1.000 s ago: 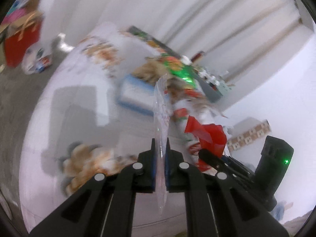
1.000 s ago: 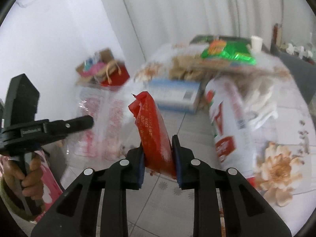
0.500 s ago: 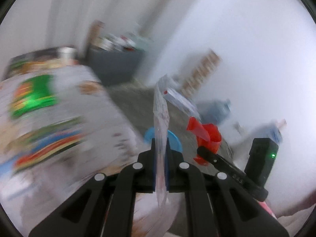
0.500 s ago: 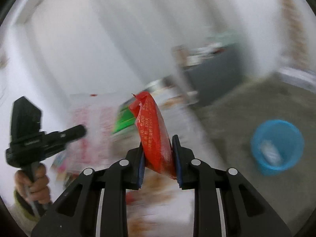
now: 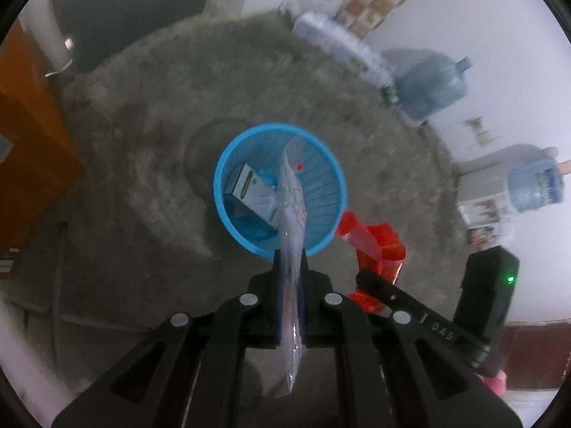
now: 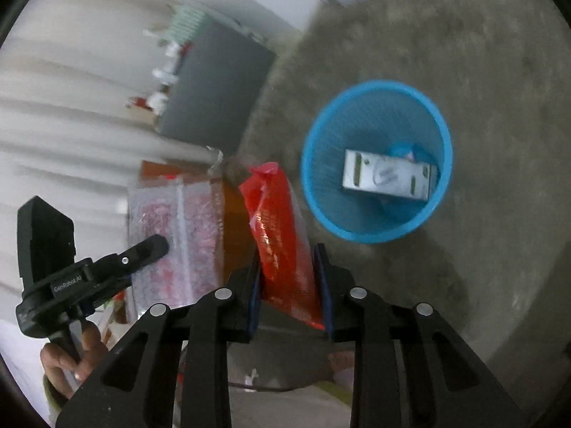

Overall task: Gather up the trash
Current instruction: 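Carry bag and red wrapper to the blue wastebasket and release both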

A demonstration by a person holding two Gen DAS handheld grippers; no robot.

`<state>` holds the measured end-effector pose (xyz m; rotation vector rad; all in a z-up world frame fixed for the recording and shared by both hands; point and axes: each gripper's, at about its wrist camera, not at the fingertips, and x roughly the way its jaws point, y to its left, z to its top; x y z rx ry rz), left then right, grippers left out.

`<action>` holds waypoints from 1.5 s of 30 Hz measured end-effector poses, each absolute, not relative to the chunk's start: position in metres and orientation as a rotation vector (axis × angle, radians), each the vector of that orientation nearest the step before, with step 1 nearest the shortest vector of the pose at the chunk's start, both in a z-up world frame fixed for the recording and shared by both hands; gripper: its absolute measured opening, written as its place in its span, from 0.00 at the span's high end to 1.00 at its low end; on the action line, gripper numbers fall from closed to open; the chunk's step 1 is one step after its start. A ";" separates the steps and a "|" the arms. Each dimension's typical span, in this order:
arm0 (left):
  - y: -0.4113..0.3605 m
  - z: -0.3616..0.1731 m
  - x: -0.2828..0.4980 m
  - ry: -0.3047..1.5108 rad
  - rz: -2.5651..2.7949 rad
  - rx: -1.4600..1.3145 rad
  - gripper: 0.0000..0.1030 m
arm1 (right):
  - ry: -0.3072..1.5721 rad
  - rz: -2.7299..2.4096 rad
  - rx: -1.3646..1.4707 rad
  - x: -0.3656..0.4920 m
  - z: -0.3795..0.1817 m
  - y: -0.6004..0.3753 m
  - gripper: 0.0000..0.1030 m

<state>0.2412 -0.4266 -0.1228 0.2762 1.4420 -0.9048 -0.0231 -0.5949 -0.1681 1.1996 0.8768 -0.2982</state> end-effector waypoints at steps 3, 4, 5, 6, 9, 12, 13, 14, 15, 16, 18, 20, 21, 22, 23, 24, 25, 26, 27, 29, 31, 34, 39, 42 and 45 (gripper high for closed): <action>-0.452 -0.149 0.252 1.461 -0.884 0.270 0.93 | 0.889 -0.329 1.243 -0.001 -0.191 -0.612 0.73; -0.463 -0.154 0.255 1.451 -0.884 0.285 0.93 | 0.887 -0.341 1.254 0.004 -0.198 -0.618 0.70; -0.472 -0.157 0.257 1.436 -0.886 0.291 0.93 | 0.878 -0.349 1.263 0.006 -0.202 -0.627 0.67; -0.481 -0.159 0.260 1.421 -0.891 0.287 0.89 | 0.864 -0.360 1.274 0.011 -0.208 -0.637 0.64; -0.501 -0.169 0.263 1.400 -0.895 0.269 0.29 | 0.847 -0.420 1.294 0.018 -0.227 -0.658 0.32; -0.503 -0.169 0.259 1.359 -0.907 0.237 0.19 | 0.857 -0.504 1.284 0.016 -0.240 -0.671 0.30; -0.505 -0.168 0.256 1.367 -0.931 0.233 0.19 | 0.859 -0.515 1.283 0.013 -0.242 -0.673 0.29; -0.506 -0.168 0.254 1.378 -0.957 0.228 0.19 | 0.858 -0.523 1.280 0.010 -0.243 -0.674 0.29; -0.508 -0.167 0.250 1.379 -0.974 0.227 0.19 | 0.859 -0.530 1.267 0.007 -0.243 -0.675 0.29; -0.508 -0.165 0.248 1.372 -0.988 0.230 0.19 | 0.862 -0.531 1.254 0.004 -0.243 -0.675 0.29; -0.507 -0.157 0.244 1.348 -1.000 0.230 0.19 | 0.867 -0.541 1.238 0.001 -0.241 -0.675 0.29; -0.508 -0.148 0.245 1.339 -0.999 0.212 0.19 | 0.851 -0.547 1.242 -0.005 -0.240 -0.676 0.29; -0.508 -0.145 0.247 1.338 -1.002 0.201 0.19 | 0.841 -0.550 1.244 -0.007 -0.237 -0.677 0.29; -0.507 -0.140 0.248 1.334 -1.003 0.190 0.19 | 0.830 -0.552 1.242 -0.010 -0.234 -0.677 0.29; -0.506 -0.133 0.249 1.325 -1.004 0.180 0.19 | 0.823 -0.554 1.238 -0.010 -0.233 -0.678 0.29; -0.503 -0.119 0.248 1.300 -1.014 0.168 0.19 | 0.812 -0.554 1.226 -0.012 -0.229 -0.677 0.29; -0.500 -0.111 0.247 1.283 -1.022 0.164 0.19 | 0.802 -0.558 1.211 -0.015 -0.223 -0.676 0.29; -0.496 -0.100 0.246 1.262 -1.032 0.160 0.19 | 0.788 -0.562 1.191 -0.018 -0.215 -0.674 0.29; -0.491 -0.086 0.244 1.238 -1.049 0.154 0.19 | 0.777 -0.566 1.167 -0.021 -0.207 -0.671 0.29; -0.481 -0.059 0.240 1.189 -1.082 0.154 0.19 | 0.767 -0.594 1.090 -0.026 -0.186 -0.662 0.29; -0.463 -0.023 0.232 1.115 -1.117 0.168 0.17 | 0.764 -0.637 0.991 -0.032 -0.160 -0.649 0.27; -0.425 0.033 0.217 0.995 -1.148 0.203 0.07 | 0.738 -0.680 0.821 -0.040 -0.115 -0.620 0.19; -0.327 0.114 0.188 0.845 -1.169 0.190 0.05 | 0.683 -0.736 0.538 -0.050 -0.035 -0.559 0.07; -0.261 0.141 0.177 0.808 -1.116 0.162 0.05 | 0.639 -0.716 0.394 -0.053 -0.002 -0.521 0.07; -0.194 0.154 0.172 0.802 -1.035 0.090 0.05 | 0.639 -0.657 0.259 -0.050 0.023 -0.481 0.07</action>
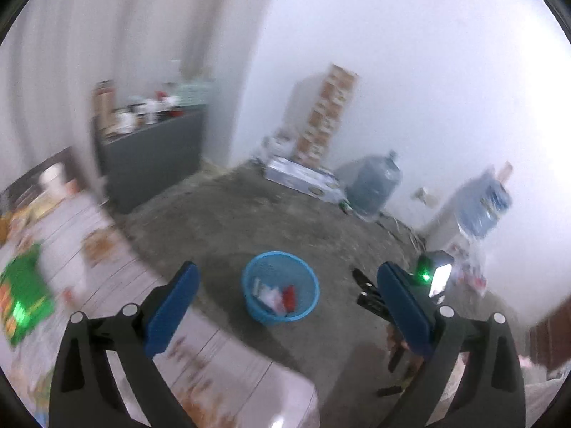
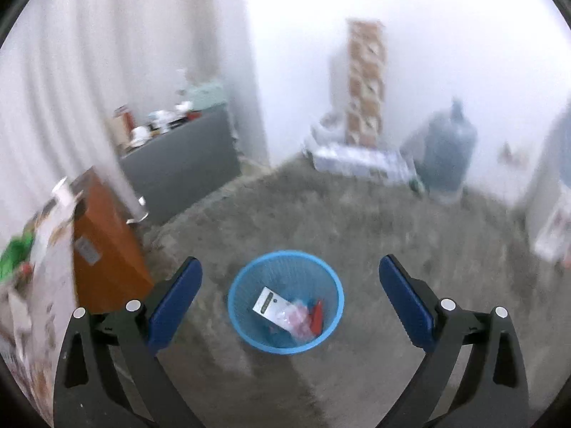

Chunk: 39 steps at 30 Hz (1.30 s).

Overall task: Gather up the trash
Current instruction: 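Move both tools back over the cluttered table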

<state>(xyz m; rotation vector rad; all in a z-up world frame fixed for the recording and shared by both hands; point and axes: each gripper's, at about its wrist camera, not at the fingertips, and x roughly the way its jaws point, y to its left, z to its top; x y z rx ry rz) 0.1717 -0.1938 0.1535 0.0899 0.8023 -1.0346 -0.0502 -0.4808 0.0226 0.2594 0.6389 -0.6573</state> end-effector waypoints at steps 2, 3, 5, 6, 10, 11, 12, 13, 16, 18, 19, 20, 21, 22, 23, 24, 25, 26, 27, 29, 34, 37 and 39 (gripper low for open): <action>-0.146 0.155 0.171 0.809 -0.949 0.027 0.05 | 0.655 -0.593 0.187 -0.047 0.035 -0.453 0.07; -0.127 0.155 0.169 0.811 -0.919 0.000 0.05 | 0.651 -0.569 0.165 -0.046 0.039 -0.443 0.07; -0.089 0.153 0.166 0.807 -0.867 -0.047 0.05 | 0.628 -0.511 0.113 -0.047 0.049 -0.418 0.07; -0.063 0.151 0.162 0.791 -0.826 -0.080 0.05 | 0.613 -0.475 0.090 -0.047 0.054 -0.404 0.07; 0.022 0.139 0.145 0.753 -0.722 -0.208 0.05 | 0.545 -0.226 0.144 -0.052 0.072 -0.362 0.07; 0.038 0.137 0.140 0.739 -0.698 -0.235 0.05 | 0.533 -0.156 0.173 -0.053 0.077 -0.352 0.07; 0.060 0.133 0.134 0.716 -0.667 -0.261 0.05 | 0.529 -0.106 0.194 -0.052 0.079 -0.343 0.07; 0.079 0.130 0.129 0.697 -0.640 -0.277 0.05 | 0.536 -0.048 0.213 -0.050 0.080 -0.333 0.07; 0.127 0.113 0.116 0.673 -0.547 -0.298 0.05 | 0.577 0.111 0.240 -0.039 0.081 -0.304 0.07; 0.150 0.098 0.113 0.689 -0.509 -0.306 0.05 | 0.611 0.191 0.241 -0.029 0.083 -0.280 0.07; 0.161 0.089 0.113 0.703 -0.484 -0.302 0.05 | 0.622 0.219 0.245 -0.025 0.084 -0.270 0.07; 0.167 0.083 0.112 0.707 -0.469 -0.298 0.05 | 0.643 0.267 0.253 -0.018 0.083 -0.260 0.07; 0.175 0.074 0.112 0.713 -0.447 -0.284 0.05 | 0.659 0.298 0.257 -0.014 0.084 -0.252 0.07; 0.181 0.066 0.113 0.719 -0.428 -0.260 0.05 | 0.675 0.331 0.261 -0.008 0.081 -0.248 0.07; 0.187 0.060 0.113 0.720 -0.421 -0.239 0.05 | 0.691 0.366 0.266 -0.005 0.080 -0.241 0.07; 0.188 0.052 0.117 0.718 -0.421 -0.180 0.05 | 0.716 0.409 0.272 0.002 0.078 -0.231 0.07; 0.188 0.046 0.118 0.714 -0.429 -0.131 0.05 | 0.742 0.445 0.269 0.007 0.076 -0.221 0.07; 0.185 0.040 0.122 0.713 -0.449 -0.065 0.05 | 0.761 0.467 0.255 0.011 0.075 -0.211 0.07; 0.184 0.036 0.124 0.712 -0.460 -0.018 0.05 | 0.771 0.478 0.237 0.013 0.074 -0.199 0.07; 0.182 0.026 0.135 0.705 -0.488 0.064 0.05 | 0.798 0.498 0.194 0.018 0.070 -0.185 0.07; 0.179 0.007 0.187 0.755 -0.612 0.117 0.05 | 0.872 0.527 0.177 0.025 0.053 -0.167 0.07; 0.180 -0.009 0.227 0.844 -0.681 0.101 0.05 | 0.913 0.544 0.196 0.033 0.047 -0.162 0.08; 0.183 -0.022 0.255 0.915 -0.707 0.064 0.05 | 0.930 0.552 0.210 0.038 0.044 -0.162 0.08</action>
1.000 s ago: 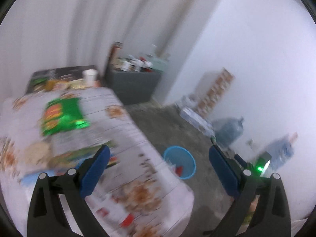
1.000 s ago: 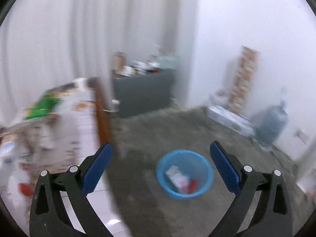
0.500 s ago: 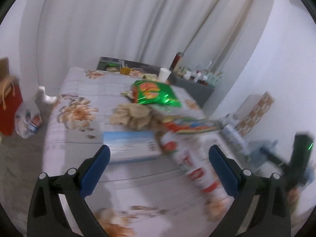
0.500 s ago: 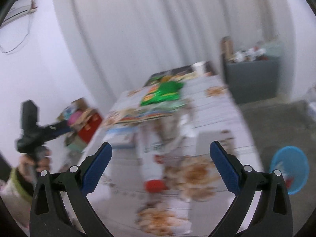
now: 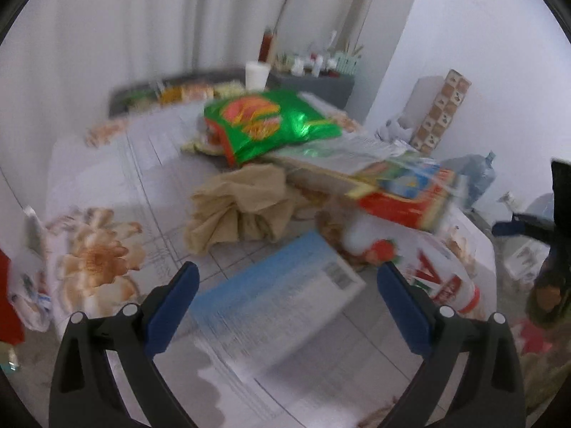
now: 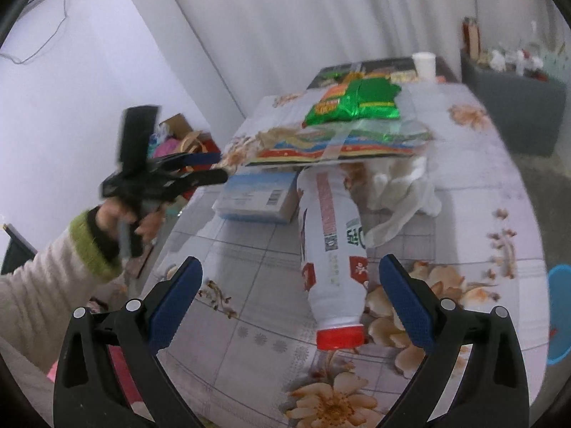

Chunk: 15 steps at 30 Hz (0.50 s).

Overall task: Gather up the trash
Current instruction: 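Move both tools back over the cluttered table, then grasp the blue-white card with the left tool while the right tool grasps the white ADE bottle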

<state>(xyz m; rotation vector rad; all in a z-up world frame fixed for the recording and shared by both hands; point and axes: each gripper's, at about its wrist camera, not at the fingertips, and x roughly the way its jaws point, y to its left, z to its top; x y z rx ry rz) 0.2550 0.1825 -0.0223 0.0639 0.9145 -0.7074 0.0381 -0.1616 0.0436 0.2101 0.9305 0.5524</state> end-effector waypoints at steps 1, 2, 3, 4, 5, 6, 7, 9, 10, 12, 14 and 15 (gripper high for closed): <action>0.185 -0.030 0.268 0.948 -0.705 0.038 0.05 | 0.935 0.551 0.213 0.041 0.042 -0.161 0.08; 0.185 -0.035 0.276 0.972 -0.703 0.024 0.05 | 0.938 0.550 0.215 0.042 0.042 -0.162 0.08; 0.186 -0.044 0.286 1.012 -0.712 0.007 0.05 | 0.942 0.549 0.218 0.043 0.041 -0.162 0.08; 0.186 -0.052 0.292 1.048 -0.713 -0.002 0.05 | 0.945 0.548 0.221 0.047 0.039 -0.162 0.08; 0.185 -0.059 0.296 1.080 -0.705 -0.004 0.05 | 0.951 0.548 0.226 0.048 0.038 -0.162 0.08; 0.185 -0.065 0.298 1.099 -0.703 -0.010 0.05 | 0.956 0.550 0.232 0.049 0.036 -0.163 0.08; 0.185 -0.070 0.297 1.123 -0.709 -0.023 0.05 | 0.960 0.551 0.235 0.050 0.035 -0.163 0.08; 0.186 -0.073 0.290 1.140 -0.717 -0.033 0.05 | 0.971 0.552 0.239 0.050 0.032 -0.164 0.08; 0.186 -0.072 0.283 1.147 -0.731 -0.029 0.05 | 0.974 0.552 0.241 0.049 0.032 -0.164 0.08; 0.184 -0.070 0.270 1.169 -0.748 -0.019 0.05 | 0.983 0.556 0.254 0.049 0.029 -0.165 0.08; 0.181 -0.066 0.253 1.186 -0.763 0.003 0.05 | 0.991 0.561 0.269 0.049 0.027 -0.166 0.08; 0.178 -0.065 0.242 1.199 -0.787 0.020 0.05 | 0.995 0.565 0.278 0.050 0.026 -0.167 0.08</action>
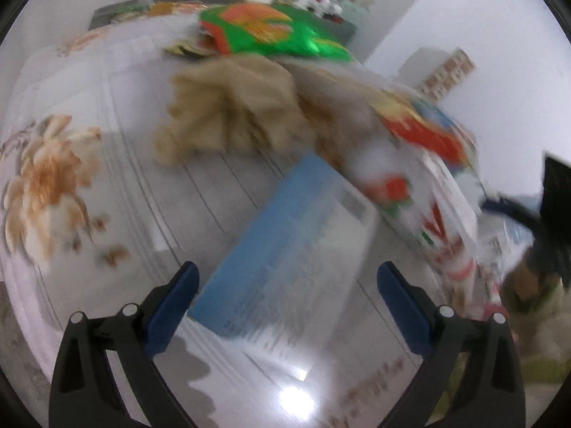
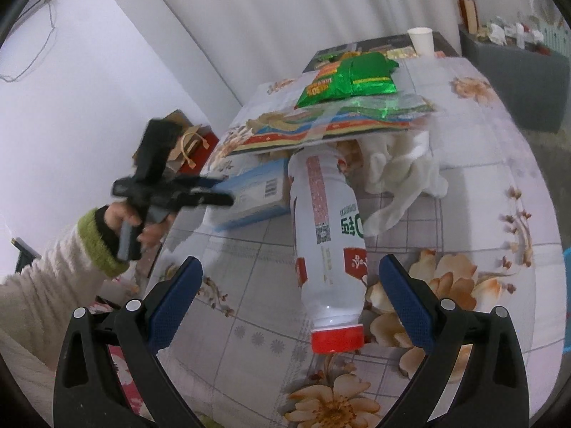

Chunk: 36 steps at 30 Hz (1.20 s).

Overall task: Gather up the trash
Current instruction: 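Grasp the blue-white card with the left tool while the right tool grasps the white ADE bottle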

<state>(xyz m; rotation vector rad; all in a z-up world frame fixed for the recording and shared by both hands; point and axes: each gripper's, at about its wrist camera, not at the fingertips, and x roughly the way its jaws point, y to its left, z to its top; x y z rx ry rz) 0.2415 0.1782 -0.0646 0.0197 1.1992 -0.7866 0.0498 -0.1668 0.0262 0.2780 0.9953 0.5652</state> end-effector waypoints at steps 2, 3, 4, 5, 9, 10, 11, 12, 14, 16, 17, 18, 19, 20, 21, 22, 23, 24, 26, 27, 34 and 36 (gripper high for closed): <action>0.169 -0.060 0.220 1.203 -0.811 0.082 0.05 | 0.999 0.568 0.289 0.052 0.025 -0.167 0.08; 0.165 -0.058 0.212 1.194 -0.806 0.113 0.05 | 0.998 0.569 0.289 0.053 0.025 -0.166 0.08; 0.161 -0.056 0.205 1.175 -0.793 0.145 0.05 | 0.997 0.569 0.288 0.054 0.024 -0.165 0.09; 0.157 -0.054 0.201 1.153 -0.767 0.172 0.05 | 0.999 0.566 0.285 0.056 0.023 -0.164 0.10; 0.141 -0.052 0.198 1.112 -0.637 0.198 0.05 | 1.015 0.543 0.275 0.064 0.019 -0.157 0.21; 0.136 -0.053 0.198 1.107 -0.631 0.196 0.05 | 1.022 0.539 0.272 0.066 0.018 -0.155 0.25; 0.134 -0.055 0.200 1.108 -0.622 0.201 0.05 | 1.031 0.541 0.267 0.068 0.016 -0.153 0.29; 0.129 -0.059 0.202 1.114 -0.588 0.226 0.06 | 1.038 0.544 0.266 0.070 0.014 -0.151 0.31; 0.130 -0.061 0.208 1.123 -0.556 0.244 0.13 | 1.058 0.543 0.254 0.076 0.010 -0.147 0.36; 0.128 -0.066 0.212 1.132 -0.529 0.255 0.22 | 1.068 0.531 0.233 0.080 0.007 -0.144 0.39; 0.129 -0.067 0.213 1.131 -0.524 0.240 0.23 | 1.073 0.524 0.217 0.083 0.005 -0.143 0.43; 0.130 -0.068 0.214 1.128 -0.519 0.230 0.24 | 1.079 0.522 0.212 0.084 0.003 -0.142 0.46; 0.130 -0.068 0.213 1.125 -0.511 0.220 0.24 | 1.089 0.516 0.212 0.086 0.000 -0.142 0.53; 0.131 -0.069 0.211 1.124 -0.506 0.210 0.24 | 1.107 0.511 0.217 0.089 -0.003 -0.142 0.60; 0.133 -0.068 0.208 1.120 -0.498 0.195 0.25 | 1.110 0.523 0.233 0.089 -0.005 -0.143 0.60; 0.135 -0.068 0.205 1.118 -0.494 0.186 0.25 | 1.111 0.529 0.244 0.090 -0.006 -0.144 0.60; 0.137 -0.068 0.201 1.113 -0.487 0.172 0.25 | 1.110 0.529 0.245 0.090 -0.006 -0.144 0.60; 0.139 -0.067 0.196 1.111 -0.478 0.152 0.25 | 1.111 0.529 0.244 0.091 -0.005 -0.144 0.60; 0.144 -0.067 0.184 1.106 -0.448 0.110 0.25 | 1.118 0.527 0.241 0.091 -0.005 -0.143 0.58; 0.145 -0.067 0.180 1.105 -0.439 0.096 0.25 | 1.120 0.525 0.242 0.091 -0.006 -0.144 0.56; 0.170 -0.064 0.142 1.062 -0.314 -0.074 0.25 | 1.159 0.511 0.186 0.091 -0.016 -0.125 0.47; 0.175 -0.065 0.132 1.052 -0.279 -0.103 0.25 | 1.167 0.521 0.220 0.091 -0.018 -0.127 0.48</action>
